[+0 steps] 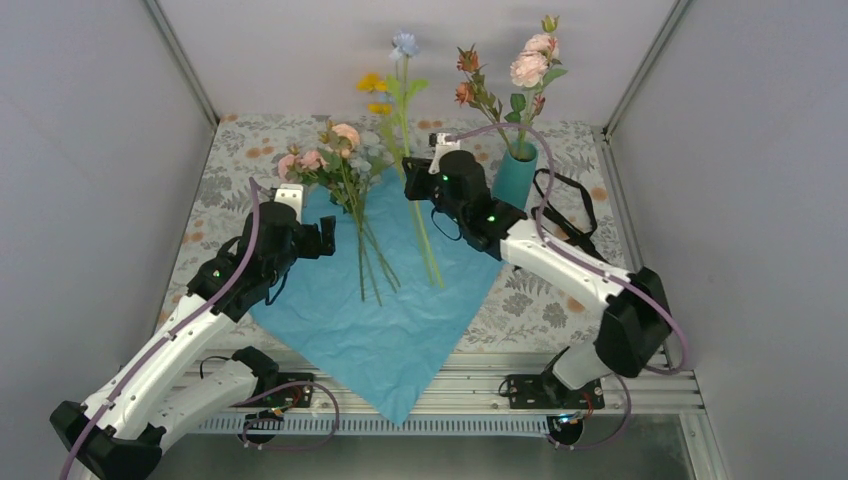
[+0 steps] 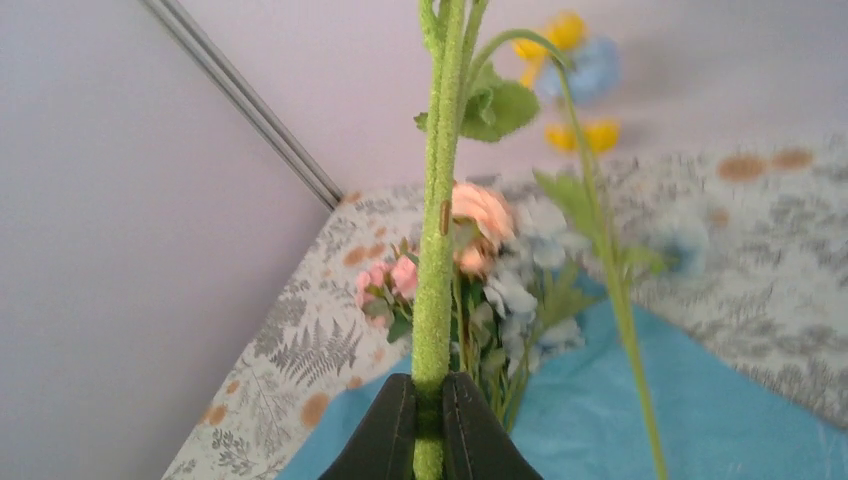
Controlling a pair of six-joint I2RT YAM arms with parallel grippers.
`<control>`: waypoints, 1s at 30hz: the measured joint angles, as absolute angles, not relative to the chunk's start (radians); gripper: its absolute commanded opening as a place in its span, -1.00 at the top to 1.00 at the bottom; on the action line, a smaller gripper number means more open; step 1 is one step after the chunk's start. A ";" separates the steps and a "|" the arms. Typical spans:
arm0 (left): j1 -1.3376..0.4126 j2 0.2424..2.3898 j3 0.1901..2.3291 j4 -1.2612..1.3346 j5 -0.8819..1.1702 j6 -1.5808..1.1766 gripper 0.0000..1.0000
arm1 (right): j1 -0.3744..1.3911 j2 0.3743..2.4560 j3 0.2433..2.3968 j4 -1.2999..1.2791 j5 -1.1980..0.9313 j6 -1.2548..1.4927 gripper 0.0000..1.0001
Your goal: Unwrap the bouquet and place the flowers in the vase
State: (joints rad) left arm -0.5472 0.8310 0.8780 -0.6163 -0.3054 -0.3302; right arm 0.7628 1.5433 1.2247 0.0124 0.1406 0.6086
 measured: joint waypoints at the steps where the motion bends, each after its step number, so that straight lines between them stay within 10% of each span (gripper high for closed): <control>1: -0.547 0.831 0.878 -0.616 -0.302 -0.333 -0.99 | 0.763 1.510 1.215 0.026 0.142 0.573 0.92; 30: -0.547 0.850 0.877 -0.616 -0.269 -0.340 -1.00 | 0.454 1.280 1.193 0.522 0.001 -0.024 0.92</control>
State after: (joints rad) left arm -0.5472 0.8505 0.8772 -0.6155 -0.2687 -0.3405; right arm 0.4541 1.2800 1.1927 0.5224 0.0006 -0.0238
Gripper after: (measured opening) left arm 0.997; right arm 0.072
